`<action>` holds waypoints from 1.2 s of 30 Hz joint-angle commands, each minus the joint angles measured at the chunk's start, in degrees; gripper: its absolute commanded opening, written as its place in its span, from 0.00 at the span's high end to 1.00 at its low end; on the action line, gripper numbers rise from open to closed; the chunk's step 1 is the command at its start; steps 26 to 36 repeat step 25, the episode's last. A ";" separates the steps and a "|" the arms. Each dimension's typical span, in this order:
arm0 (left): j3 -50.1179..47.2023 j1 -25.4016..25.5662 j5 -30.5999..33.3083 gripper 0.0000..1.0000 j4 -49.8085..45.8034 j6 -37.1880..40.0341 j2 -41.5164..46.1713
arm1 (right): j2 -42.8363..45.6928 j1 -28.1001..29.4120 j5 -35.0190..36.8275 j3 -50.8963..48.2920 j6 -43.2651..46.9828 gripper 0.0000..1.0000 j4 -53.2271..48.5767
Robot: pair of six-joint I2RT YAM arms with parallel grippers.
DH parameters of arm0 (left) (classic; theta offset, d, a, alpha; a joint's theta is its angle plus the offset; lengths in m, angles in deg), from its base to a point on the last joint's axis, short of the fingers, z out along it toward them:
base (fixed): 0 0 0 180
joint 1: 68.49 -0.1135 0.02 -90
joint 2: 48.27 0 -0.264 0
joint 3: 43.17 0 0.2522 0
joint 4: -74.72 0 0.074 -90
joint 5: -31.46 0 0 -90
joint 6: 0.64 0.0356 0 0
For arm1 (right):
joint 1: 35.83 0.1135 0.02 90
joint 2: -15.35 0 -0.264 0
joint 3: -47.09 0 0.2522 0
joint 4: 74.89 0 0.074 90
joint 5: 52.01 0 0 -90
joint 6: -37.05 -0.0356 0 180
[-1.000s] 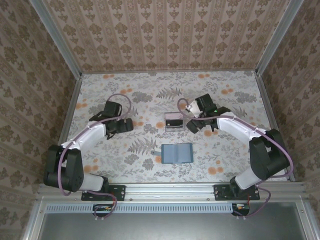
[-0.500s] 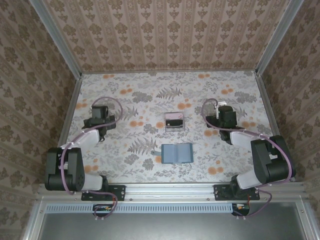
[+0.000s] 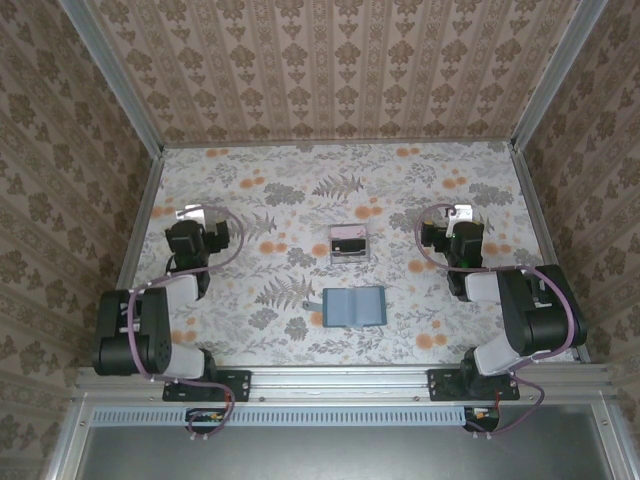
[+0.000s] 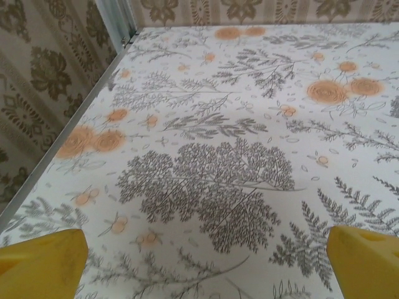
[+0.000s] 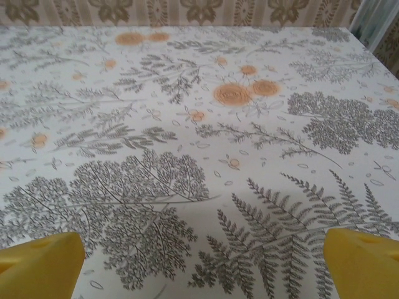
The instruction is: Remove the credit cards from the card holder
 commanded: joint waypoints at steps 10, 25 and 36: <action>-2.14 0.88 -4.14 0.00 11.47 3.77 -6.15 | -0.17 -0.31 -1.80 -0.21 -1.14 0.00 3.29; -2.25 0.96 -4.32 0.00 11.68 3.81 -6.00 | -0.05 -0.83 -4.76 -0.49 -0.64 0.00 3.61; -2.25 0.96 -4.32 0.00 11.68 3.81 -6.00 | -0.05 -0.83 -4.76 -0.49 -0.64 0.00 3.61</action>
